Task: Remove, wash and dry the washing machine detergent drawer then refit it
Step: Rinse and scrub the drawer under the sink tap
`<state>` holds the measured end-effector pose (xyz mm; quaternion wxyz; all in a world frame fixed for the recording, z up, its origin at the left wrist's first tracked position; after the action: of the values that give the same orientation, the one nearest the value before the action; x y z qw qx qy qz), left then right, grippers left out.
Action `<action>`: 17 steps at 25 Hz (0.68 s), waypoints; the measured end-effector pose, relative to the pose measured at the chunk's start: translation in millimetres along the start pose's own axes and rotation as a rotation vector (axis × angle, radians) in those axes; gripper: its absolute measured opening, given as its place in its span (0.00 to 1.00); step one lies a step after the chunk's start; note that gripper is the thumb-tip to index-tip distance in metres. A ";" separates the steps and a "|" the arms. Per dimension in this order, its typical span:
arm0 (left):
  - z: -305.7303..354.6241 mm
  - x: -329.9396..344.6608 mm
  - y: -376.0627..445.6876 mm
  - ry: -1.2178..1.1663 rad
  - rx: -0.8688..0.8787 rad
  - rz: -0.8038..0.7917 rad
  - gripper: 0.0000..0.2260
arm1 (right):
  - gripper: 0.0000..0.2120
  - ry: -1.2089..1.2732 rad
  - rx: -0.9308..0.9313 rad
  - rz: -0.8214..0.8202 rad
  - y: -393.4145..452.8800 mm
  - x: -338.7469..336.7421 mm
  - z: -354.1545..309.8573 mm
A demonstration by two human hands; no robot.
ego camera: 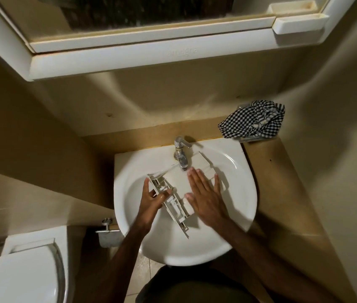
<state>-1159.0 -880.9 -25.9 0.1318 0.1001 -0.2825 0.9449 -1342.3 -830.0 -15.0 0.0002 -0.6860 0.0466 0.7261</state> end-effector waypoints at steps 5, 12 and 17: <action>4.3 2.9 -2.1 -0.008 0.031 0.008 0.37 | 0.34 0.031 0.252 -0.053 32.7 -2.2 42.5; 5.0 -0.5 0.1 -0.021 0.088 0.003 0.30 | 0.32 0.005 0.172 -0.013 -35.4 0.1 -27.9; 7.3 0.4 -1.2 -0.009 0.091 -0.002 0.26 | 0.33 -0.028 0.142 0.005 -17.6 -1.3 -1.2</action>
<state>-1158.3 -883.9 -19.2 0.1268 0.1103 -0.2399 0.9562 -1339.9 -812.5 -15.0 0.0478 -0.6741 0.0999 0.7303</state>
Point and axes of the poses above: each hand's wrist, its own y-axis towards the middle knuckle, its own x-axis out of the palm, z = x × y, the point moved 9 cm from there along y, towards the middle knuckle, and after that the axes turned 12 degrees about -y, right-handed, at the moved point
